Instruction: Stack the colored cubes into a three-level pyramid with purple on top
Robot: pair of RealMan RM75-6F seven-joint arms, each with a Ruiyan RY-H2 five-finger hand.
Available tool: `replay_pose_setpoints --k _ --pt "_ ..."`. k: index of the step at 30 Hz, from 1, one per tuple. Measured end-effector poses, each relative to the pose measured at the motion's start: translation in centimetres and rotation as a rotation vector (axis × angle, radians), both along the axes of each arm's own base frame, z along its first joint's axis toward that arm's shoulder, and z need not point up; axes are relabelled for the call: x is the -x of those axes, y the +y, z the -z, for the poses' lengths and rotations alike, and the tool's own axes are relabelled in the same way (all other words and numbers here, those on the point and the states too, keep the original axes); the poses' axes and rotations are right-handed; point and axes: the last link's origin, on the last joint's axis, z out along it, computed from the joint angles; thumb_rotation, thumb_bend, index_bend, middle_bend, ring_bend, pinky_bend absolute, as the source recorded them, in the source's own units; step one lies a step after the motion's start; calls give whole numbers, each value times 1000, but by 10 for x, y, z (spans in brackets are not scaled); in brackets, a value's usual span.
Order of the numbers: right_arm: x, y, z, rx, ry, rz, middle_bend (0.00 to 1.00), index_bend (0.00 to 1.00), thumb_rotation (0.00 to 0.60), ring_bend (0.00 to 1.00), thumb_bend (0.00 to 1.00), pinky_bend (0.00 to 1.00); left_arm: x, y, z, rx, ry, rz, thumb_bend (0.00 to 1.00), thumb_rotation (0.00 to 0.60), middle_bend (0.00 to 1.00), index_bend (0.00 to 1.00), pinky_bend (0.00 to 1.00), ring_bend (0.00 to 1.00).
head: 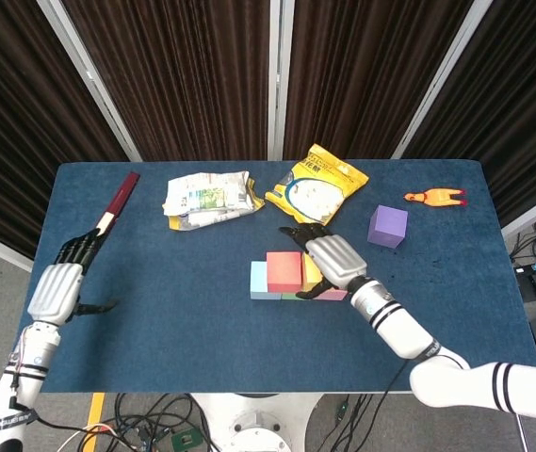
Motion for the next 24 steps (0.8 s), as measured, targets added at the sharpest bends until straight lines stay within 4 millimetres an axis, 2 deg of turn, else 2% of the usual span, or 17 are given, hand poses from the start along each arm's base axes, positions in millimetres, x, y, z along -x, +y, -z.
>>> replay_pose_setpoints --k 5,16,24 --pt "-12 -2 14 3 33 -20 164 0 600 0 0 0 9 -6 -1 -9 -34 -20 110 600 0 18 16 0" --pt "-14 -5 17 9 119 -26 234 0 600 0 0 0 16 -13 5 -11 -54 -34 110 600 0 18 14 0" --pt "-14 -8 20 37 160 -31 300 0 600 0 39 0 20 -13 10 -1 -55 -52 103 600 0 18 7 0"
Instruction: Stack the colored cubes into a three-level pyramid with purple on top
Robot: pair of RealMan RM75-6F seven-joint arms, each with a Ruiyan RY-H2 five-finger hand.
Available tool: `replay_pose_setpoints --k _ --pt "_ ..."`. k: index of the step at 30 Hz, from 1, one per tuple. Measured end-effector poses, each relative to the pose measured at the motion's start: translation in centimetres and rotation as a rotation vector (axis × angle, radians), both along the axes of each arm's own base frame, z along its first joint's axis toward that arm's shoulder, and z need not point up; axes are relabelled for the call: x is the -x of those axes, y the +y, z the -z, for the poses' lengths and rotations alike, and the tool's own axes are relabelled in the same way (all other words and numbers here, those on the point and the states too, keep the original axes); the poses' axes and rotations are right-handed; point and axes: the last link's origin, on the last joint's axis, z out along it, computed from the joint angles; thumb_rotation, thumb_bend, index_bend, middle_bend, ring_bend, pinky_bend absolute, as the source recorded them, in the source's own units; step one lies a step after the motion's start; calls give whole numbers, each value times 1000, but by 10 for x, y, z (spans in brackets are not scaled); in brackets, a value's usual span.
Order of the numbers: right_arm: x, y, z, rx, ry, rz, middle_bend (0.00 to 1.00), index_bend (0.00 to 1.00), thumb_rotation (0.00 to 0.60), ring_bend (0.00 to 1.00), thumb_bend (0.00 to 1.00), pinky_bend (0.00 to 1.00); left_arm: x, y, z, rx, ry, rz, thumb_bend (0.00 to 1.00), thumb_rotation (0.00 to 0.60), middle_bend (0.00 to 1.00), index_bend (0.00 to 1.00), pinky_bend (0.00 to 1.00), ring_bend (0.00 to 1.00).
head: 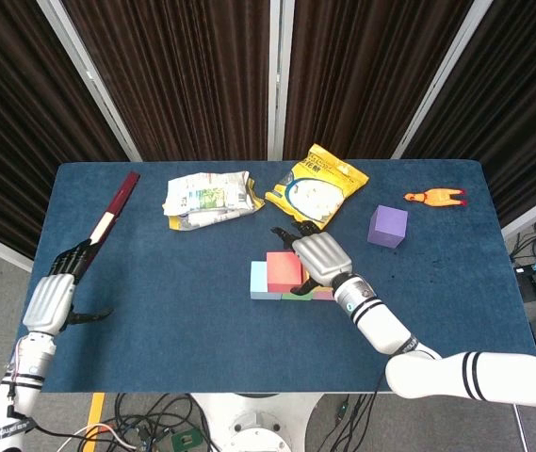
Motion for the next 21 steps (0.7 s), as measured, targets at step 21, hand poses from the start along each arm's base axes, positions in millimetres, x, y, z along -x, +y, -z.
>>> replay_pose_setpoints --k 21 --pt "-2 -3 1 27 -32 2 429 0 600 0 83 0 4 -2 6 14 1 -13 93 600 0 19 6 0"
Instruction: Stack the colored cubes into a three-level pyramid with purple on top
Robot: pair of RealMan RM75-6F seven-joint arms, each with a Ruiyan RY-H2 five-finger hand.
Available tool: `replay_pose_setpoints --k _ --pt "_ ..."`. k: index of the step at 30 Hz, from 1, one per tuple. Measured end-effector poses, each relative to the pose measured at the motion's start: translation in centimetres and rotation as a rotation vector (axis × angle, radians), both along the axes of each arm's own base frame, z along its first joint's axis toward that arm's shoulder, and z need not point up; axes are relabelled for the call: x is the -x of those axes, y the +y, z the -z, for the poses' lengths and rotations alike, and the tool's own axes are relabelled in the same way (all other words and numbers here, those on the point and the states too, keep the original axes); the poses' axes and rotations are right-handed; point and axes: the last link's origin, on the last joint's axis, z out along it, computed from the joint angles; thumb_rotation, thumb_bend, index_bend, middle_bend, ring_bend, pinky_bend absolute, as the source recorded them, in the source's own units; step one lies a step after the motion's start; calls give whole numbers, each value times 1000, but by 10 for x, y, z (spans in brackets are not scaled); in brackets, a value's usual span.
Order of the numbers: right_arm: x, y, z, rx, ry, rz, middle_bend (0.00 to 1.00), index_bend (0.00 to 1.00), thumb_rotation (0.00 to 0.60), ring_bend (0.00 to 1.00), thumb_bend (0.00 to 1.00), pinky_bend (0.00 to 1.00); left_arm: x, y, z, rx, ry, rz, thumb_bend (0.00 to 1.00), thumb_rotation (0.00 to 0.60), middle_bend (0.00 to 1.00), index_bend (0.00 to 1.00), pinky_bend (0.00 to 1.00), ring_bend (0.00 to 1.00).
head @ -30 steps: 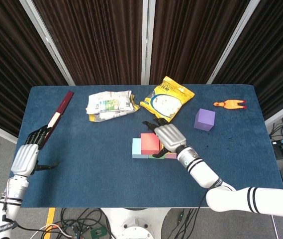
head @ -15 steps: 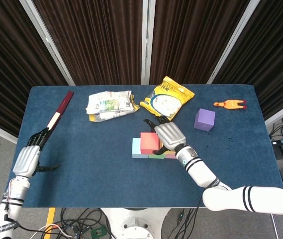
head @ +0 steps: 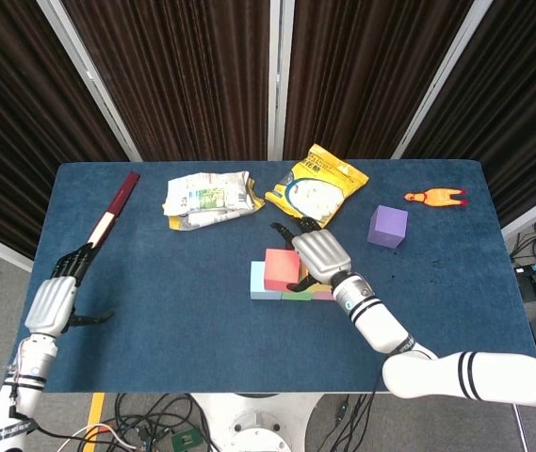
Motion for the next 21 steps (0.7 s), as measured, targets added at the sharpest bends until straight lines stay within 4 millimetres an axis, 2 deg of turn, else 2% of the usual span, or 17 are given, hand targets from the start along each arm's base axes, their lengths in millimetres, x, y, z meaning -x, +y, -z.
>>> replay_pose_setpoints --k 21 --pt "4 -5 3 -14 20 0 386 0 600 0 91 0 4 0 5 5 12 -5 94 600 0 19 6 0"
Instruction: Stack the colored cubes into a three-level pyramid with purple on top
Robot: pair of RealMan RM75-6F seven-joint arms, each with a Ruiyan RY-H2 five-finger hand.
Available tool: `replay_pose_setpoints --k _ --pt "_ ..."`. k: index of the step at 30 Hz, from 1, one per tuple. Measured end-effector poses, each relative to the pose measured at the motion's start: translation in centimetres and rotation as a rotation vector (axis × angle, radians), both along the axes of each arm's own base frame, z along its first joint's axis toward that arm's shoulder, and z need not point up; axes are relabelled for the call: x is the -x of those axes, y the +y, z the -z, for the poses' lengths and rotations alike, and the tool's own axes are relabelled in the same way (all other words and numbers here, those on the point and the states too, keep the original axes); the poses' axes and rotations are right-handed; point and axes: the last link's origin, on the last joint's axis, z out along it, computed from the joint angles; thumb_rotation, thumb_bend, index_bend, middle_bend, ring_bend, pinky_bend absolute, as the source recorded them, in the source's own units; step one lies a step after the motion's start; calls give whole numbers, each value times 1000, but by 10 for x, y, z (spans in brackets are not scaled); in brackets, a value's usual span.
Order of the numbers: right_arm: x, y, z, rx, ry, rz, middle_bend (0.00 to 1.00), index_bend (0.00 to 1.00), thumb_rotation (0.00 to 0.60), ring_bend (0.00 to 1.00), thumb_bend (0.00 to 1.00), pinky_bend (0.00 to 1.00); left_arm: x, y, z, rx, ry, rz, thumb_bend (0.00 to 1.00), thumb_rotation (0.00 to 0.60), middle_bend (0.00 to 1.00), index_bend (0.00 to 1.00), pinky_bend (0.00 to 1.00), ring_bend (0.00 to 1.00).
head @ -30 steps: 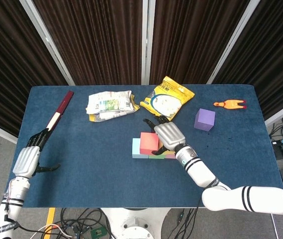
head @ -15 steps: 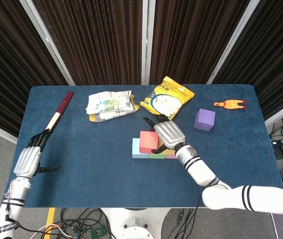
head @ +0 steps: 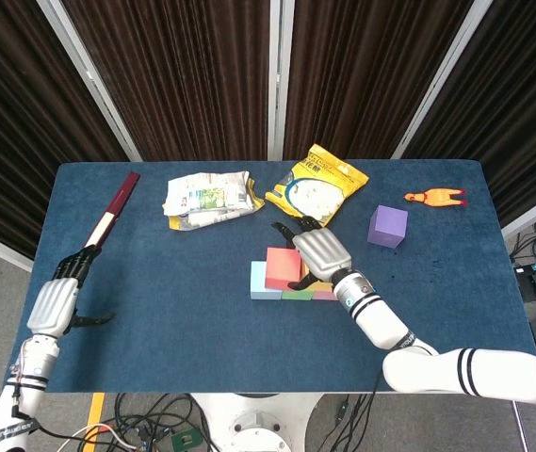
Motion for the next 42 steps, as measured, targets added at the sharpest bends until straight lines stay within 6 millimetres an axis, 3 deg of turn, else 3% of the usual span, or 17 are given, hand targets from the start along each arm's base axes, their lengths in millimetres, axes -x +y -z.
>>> replay_pose_setpoints --k 32,42 --pt "1 -7 -2 -17 -4 -26 364 0 600 0 94 0 1 2 1 3 -4 6 94 600 0 19 6 0" --pt "4 -4 -4 -39 3 -22 162 0 600 0 31 0 1 2 2 6 -9 7 94 600 0 19 6 0"
